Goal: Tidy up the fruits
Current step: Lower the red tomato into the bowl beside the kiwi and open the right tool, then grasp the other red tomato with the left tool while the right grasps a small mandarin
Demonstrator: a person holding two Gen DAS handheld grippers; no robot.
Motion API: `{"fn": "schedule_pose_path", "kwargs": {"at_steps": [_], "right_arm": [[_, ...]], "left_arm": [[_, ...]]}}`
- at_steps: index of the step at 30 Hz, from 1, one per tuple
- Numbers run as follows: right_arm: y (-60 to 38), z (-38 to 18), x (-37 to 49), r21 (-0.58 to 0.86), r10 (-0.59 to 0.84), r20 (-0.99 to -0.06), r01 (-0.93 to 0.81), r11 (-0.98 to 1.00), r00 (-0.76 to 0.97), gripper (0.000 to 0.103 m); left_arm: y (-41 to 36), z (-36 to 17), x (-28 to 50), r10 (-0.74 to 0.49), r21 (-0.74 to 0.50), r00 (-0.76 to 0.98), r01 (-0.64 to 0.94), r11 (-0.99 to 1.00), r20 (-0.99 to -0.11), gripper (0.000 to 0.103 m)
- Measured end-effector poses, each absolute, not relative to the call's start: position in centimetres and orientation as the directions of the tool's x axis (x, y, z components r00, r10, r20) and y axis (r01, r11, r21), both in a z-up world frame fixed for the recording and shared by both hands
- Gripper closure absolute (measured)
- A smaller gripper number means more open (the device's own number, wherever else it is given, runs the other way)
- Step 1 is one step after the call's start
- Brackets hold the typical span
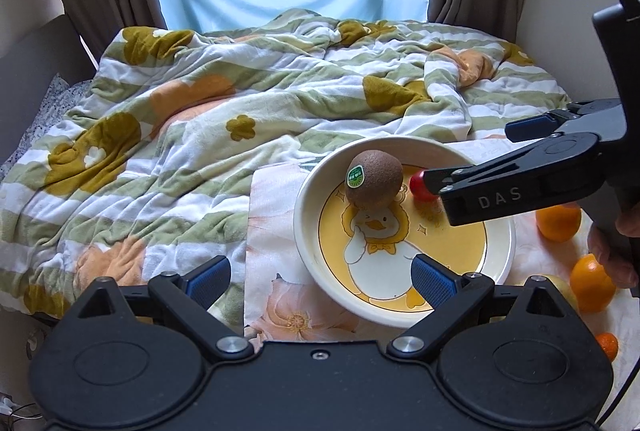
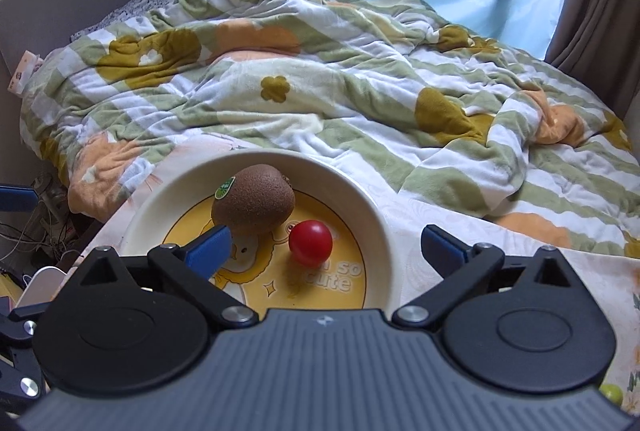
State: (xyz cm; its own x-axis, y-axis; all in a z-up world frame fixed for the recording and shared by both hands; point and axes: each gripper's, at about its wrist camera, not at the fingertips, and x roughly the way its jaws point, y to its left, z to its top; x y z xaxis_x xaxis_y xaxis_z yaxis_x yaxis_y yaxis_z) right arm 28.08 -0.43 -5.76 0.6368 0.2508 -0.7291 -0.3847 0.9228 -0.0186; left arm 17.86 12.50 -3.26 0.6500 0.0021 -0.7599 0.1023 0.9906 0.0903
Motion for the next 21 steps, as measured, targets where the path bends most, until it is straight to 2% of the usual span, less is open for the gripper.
{"fn": "schedule_pose_path", "kwargs": {"at_steps": [14,21], "right_arm": [[-5.7,1.8,20.1,0.002,0.286,-0.652,-0.376,0.927,0.702,0.0],[-9.3,2.9,14.8,0.008,0.284,-0.638,-0.362,0.932,0.716,0.0]], "left_arm": [[9.7,1.7,10.4,0.077,0.106,0.743,-0.008,0.994,-0.665,0.004],[7.7,1.8,5.7,0.113,0.095,0.766,-0.067,0.993,-0.633,0.004]]}}
